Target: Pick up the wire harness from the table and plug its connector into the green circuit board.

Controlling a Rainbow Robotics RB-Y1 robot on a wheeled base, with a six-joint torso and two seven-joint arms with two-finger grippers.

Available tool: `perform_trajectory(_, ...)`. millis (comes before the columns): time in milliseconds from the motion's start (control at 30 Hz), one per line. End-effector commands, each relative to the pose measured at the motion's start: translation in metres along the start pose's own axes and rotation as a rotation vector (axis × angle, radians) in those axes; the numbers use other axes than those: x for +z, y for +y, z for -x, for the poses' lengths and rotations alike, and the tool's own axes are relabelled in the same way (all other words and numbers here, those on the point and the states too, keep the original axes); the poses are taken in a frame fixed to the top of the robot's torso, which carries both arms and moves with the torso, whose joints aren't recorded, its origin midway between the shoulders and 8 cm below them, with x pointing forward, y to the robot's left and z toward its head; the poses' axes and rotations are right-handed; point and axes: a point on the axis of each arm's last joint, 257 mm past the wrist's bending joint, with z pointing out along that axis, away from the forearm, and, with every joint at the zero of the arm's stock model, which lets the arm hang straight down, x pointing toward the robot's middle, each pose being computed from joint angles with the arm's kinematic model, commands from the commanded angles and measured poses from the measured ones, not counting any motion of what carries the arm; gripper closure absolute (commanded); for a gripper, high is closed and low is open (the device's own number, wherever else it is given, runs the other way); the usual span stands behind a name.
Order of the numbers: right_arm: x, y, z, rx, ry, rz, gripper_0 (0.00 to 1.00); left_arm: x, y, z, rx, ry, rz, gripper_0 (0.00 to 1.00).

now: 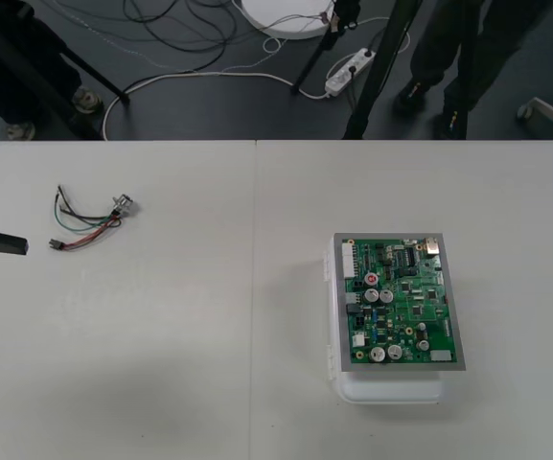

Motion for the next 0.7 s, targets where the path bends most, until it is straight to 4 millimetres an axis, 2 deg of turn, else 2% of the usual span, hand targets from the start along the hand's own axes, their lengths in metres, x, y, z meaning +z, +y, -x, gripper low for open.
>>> perform_trajectory(33, -0.011, 0.0, 0.007, -0.028, 0.038, 0.01, 0.0, -0.001, -0.024, -0.016, -0.132, -0.009, -0.031, 0.0)
perform_trajectory(233, -0.011, 0.0, 0.007, -0.028, 0.038, 0.01, 0.0, -0.001, -0.022, -0.019, -0.127, 0.002, -0.029, 0.0)
perform_trajectory(533, -0.011, 0.0, 0.007, -0.028, 0.038, 0.01, 0.0, -0.01, 0.001, -0.036, -0.066, 0.096, 0.009, 0.0)
perform_trajectory(567, -0.004, 0.009, -0.002, 0.013, 0.013, 0.016, 0.0, -0.011, 0.005, -0.038, -0.051, 0.113, 0.013, 0.0)
perform_trajectory(700, -0.003, 0.009, -0.002, 0.013, 0.01, 0.019, 0.0, -0.017, 0.02, -0.041, 0.001, 0.149, 0.033, 0.0)
